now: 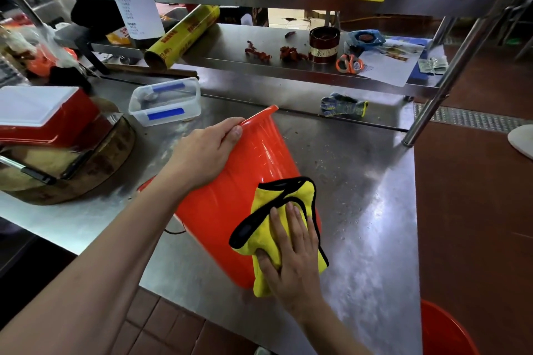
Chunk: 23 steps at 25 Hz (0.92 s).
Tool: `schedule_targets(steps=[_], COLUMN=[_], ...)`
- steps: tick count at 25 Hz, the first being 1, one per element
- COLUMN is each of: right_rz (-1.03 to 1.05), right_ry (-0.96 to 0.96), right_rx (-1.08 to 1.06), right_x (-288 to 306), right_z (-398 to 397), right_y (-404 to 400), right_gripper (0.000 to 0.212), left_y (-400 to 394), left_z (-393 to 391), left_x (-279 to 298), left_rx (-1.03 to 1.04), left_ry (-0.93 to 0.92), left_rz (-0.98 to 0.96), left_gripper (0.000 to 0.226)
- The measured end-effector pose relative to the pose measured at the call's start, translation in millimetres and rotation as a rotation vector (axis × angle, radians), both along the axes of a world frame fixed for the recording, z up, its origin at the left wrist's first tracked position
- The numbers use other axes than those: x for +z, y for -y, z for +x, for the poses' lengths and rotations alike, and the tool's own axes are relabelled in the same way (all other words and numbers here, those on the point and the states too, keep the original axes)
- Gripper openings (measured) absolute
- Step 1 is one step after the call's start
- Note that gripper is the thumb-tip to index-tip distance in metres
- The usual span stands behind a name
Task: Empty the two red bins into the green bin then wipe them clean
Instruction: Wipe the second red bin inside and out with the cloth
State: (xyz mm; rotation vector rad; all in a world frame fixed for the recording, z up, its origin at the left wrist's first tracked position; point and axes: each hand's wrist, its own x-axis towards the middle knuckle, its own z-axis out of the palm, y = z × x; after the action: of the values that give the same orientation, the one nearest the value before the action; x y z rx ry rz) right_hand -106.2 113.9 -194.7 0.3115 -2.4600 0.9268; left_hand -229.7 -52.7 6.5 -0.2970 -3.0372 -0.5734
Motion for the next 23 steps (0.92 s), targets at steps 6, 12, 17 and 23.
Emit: schedule_targets(steps=[6,12,17,23], right_rz=[-0.006,-0.011,-0.005,0.017], right_ry=[-0.015,-0.062,-0.076,-0.046], right_rx=[0.004,-0.018,-0.021,0.004], right_x=[50.1,77.4,72.1,41.5], right_z=[-48.6,-74.3,-66.6,-41.2], right_y=[15.0,30.0,26.7,12.6], right_gripper=[0.07,0.07,0.068,0.066], left_y=[2.7,-3.1,-3.0,4.7], left_z=[2.6,10.3,14.9,14.2], left_x=[-0.1,3.4,1.6,0.4], left_rx=[-0.07,-0.058,-0.07,-0.049], left_ry=[-0.008,-0.015,-0.041,-0.03], left_rz=[0.048,0.055,0.033,0.03], left_gripper=[0.047,0.045,0.045,0.045])
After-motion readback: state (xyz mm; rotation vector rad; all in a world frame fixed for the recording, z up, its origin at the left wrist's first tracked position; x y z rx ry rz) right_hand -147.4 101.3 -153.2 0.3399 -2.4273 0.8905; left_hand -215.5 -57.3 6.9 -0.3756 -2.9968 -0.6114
